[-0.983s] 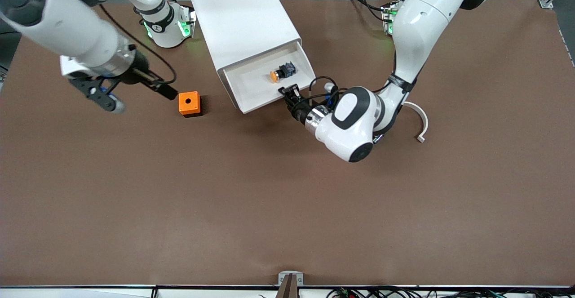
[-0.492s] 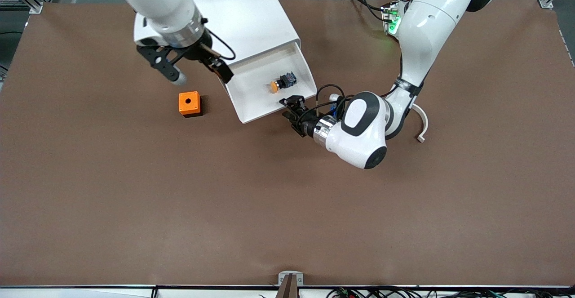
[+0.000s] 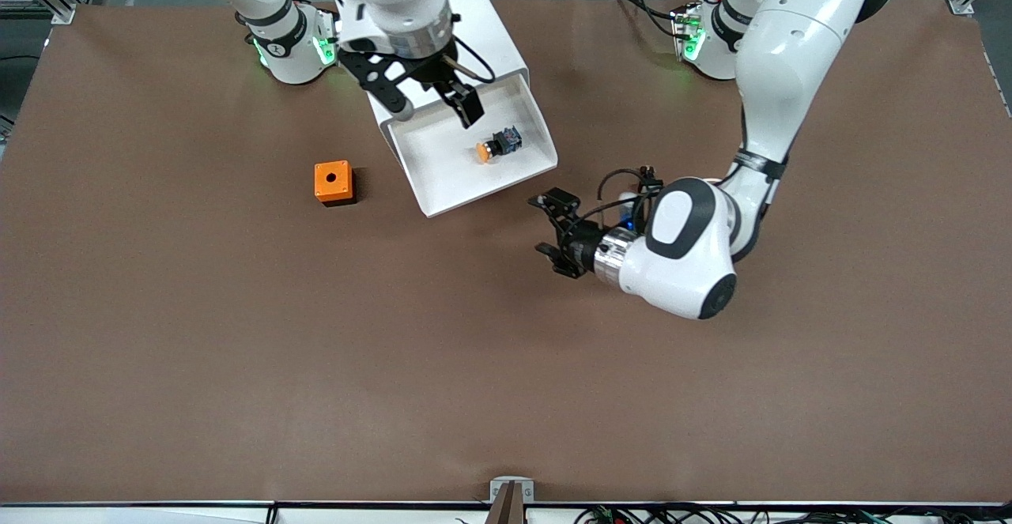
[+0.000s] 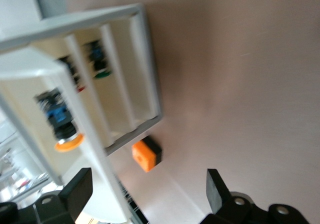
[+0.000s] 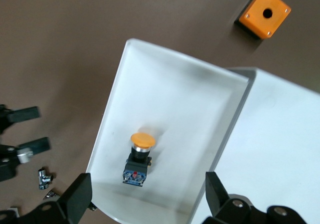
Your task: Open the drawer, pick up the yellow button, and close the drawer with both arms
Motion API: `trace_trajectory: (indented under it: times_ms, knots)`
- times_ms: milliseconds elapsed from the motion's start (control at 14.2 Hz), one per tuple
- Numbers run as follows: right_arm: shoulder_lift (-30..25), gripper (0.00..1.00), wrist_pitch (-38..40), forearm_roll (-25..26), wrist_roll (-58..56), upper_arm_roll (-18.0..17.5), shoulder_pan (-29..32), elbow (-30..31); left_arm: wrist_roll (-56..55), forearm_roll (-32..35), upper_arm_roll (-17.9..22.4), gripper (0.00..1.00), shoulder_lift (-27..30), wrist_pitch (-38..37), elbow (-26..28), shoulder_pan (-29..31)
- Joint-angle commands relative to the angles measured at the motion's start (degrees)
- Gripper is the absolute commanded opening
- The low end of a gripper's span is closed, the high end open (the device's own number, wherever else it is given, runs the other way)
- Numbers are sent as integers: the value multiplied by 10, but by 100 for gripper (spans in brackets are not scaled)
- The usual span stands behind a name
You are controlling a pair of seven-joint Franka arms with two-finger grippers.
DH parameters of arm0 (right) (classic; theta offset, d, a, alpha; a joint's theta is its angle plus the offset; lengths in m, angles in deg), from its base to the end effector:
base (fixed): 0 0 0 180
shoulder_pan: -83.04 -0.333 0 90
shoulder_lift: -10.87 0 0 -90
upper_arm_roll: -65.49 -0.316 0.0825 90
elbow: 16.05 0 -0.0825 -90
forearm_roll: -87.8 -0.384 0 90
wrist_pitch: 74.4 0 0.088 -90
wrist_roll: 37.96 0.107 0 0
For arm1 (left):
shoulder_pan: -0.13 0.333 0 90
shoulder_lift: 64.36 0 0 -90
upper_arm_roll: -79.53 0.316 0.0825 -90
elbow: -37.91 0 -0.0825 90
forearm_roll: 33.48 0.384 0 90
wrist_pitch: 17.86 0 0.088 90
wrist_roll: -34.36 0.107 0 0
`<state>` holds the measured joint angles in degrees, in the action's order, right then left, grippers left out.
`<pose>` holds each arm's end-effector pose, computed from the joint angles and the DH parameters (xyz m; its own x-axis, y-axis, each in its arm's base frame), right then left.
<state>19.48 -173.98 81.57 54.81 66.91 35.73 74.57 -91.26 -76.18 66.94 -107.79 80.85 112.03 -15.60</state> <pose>0.4167 0.4454 0.5470 0.6671 -0.7378 -0.1036 -0.7418 -0.6706 -0.0002 0.6214 -0.3625 0.3118 -0.5122 0.7766 -0.3669 0.6985 0.1280 -0.7041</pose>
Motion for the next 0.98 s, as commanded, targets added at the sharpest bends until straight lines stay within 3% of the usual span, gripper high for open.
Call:
trace_trajectory:
  times_ms: [0,281,562,913]
  knots:
    - [24,100,-23,13,51,9,-32,-4,55,60,-6,100,2,-3,-17,23]
    - [61,100,-57,38,94,9,-58,-4,200,102,-1,100,26,-3,-16,75]
    - [86,100,-87,43,107,9,-59,-5,311,261,-6,100,66,-26,-15,85]
    - [112,100,-98,42,143,9,-62,-4,438,385,-5,100,76,-31,-14,86]
